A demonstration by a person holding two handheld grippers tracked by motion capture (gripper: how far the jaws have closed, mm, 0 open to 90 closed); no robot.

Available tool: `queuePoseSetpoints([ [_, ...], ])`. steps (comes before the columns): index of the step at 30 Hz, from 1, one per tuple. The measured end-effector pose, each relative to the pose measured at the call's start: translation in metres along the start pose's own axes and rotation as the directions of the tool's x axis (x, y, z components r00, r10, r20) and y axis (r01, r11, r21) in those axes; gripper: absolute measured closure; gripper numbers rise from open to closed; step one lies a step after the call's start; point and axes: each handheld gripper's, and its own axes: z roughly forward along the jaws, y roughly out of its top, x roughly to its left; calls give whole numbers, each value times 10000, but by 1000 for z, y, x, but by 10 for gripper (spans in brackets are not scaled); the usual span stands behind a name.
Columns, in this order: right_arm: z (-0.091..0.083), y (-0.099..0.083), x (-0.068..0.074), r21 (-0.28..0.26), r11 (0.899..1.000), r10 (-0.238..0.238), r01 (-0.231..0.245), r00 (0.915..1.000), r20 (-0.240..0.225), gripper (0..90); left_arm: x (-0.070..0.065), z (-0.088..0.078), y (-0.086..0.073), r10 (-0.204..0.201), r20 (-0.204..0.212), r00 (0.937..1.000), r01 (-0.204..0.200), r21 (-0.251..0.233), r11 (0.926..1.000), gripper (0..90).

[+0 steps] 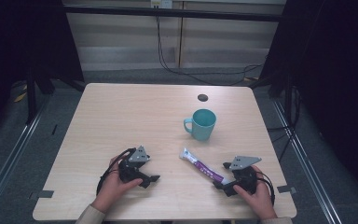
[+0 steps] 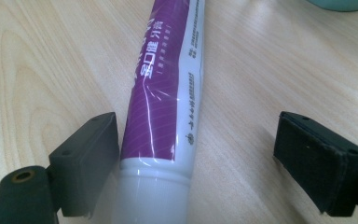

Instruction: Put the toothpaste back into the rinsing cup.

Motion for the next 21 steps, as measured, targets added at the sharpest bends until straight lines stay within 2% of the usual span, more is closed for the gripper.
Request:
queuePoseSetpoints([
  [7, 0, 0, 0, -2, 10000, -4, 4, 10000, 3, 133, 0, 0, 0, -11, 0, 10000, 11, -4, 10000, 124],
  [12, 1, 1, 5, 26, 9997, 226, -227, 9994, 248, 125, 0, 0, 0, -19, -6, 10000, 19, -6, 10000, 125],
  [18, 2, 2, 6, 28, 9995, 298, -299, 9992, 283, 127, 0, 0, 0, -18, -24, 10000, 18, -4, 10000, 125],
  [21, 1, 4, 6, 225, 9994, 257, -262, 9994, 246, 137, 0, 0, 0, -21, -27, 10000, 21, -8, 10000, 125],
])
